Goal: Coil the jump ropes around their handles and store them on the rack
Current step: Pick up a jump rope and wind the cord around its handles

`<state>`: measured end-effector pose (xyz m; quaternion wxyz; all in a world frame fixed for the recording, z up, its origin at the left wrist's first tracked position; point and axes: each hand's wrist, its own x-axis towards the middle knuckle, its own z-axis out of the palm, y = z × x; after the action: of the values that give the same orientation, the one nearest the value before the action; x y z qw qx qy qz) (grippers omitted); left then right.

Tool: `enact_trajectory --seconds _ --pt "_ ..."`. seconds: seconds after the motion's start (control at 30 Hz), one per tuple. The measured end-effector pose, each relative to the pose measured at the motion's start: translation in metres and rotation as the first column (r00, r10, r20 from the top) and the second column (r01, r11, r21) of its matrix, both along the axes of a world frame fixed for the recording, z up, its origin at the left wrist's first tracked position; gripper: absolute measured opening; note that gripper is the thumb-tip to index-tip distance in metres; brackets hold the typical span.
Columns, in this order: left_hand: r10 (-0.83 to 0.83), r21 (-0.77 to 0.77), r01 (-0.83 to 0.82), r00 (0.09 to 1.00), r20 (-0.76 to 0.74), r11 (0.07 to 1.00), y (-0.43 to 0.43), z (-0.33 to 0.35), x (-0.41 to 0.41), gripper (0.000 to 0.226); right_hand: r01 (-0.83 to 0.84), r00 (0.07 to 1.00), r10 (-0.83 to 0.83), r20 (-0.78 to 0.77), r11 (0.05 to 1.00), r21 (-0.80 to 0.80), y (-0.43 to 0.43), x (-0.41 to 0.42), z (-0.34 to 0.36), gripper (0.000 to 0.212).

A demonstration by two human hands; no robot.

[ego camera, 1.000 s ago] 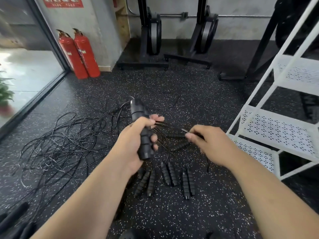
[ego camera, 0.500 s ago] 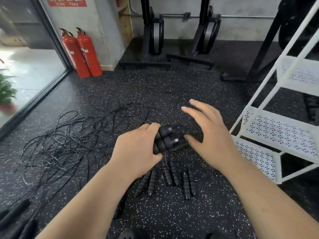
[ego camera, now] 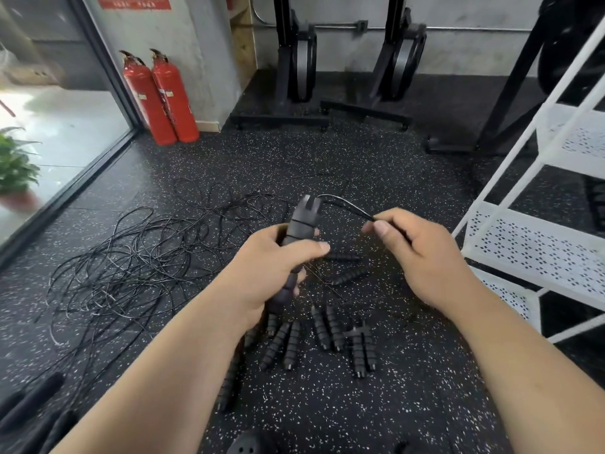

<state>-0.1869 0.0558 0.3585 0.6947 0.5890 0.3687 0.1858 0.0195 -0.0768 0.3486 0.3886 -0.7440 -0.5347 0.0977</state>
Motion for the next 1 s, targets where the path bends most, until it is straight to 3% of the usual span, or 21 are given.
enact_trajectory --seconds 0.17,0.3,0.4,0.5,0.63,0.77,0.87,1.0 --pt "0.174 -0.314 -0.099 0.96 0.221 0.944 -0.02 -0.004 0.016 0.039 0.113 0.993 -0.114 0.018 0.993 0.035 0.009 -0.039 -0.001 0.026" --pt "0.407 -0.553 -0.24 0.891 0.2 0.798 -0.035 -0.005 0.027 0.04 0.077 0.997 -0.077 0.017 0.997 0.01 0.014 -0.084 -0.016 0.03" --pt "0.406 -0.549 -0.289 0.908 0.103 0.785 -0.035 -0.007 0.029 0.04 0.086 0.988 -0.076 0.137 0.994 -0.072 0.013 -0.093 -0.024 0.037" --pt "0.392 -0.499 -0.33 0.92 0.022 0.802 -0.032 -0.011 0.029 0.022 0.049 0.979 -0.012 0.202 0.982 -0.18 0.011 -0.091 -0.022 0.038" --pt "0.424 -0.484 -0.37 0.906 0.003 0.793 -0.029 -0.014 0.03 0.018 -0.024 0.993 0.037 0.109 0.994 -0.111 0.008 -0.092 -0.024 0.037" --pt "0.511 -0.516 -0.405 0.856 0.074 0.755 -0.023 -0.015 0.032 0.011 -0.016 1.0 0.016 0.006 0.999 -0.031 0.006 -0.094 -0.024 0.042" --pt "0.527 -0.599 -0.361 0.842 0.12 0.714 -0.026 -0.016 0.034 0.009 -0.003 0.991 0.01 0.133 0.999 -0.05 0.004 -0.101 -0.022 0.052" --pt "0.536 -0.731 -0.283 0.833 0.133 0.621 -0.03 -0.024 0.033 0.034 0.079 0.931 -0.044 0.362 0.993 -0.084 0.006 -0.1 -0.025 0.051"
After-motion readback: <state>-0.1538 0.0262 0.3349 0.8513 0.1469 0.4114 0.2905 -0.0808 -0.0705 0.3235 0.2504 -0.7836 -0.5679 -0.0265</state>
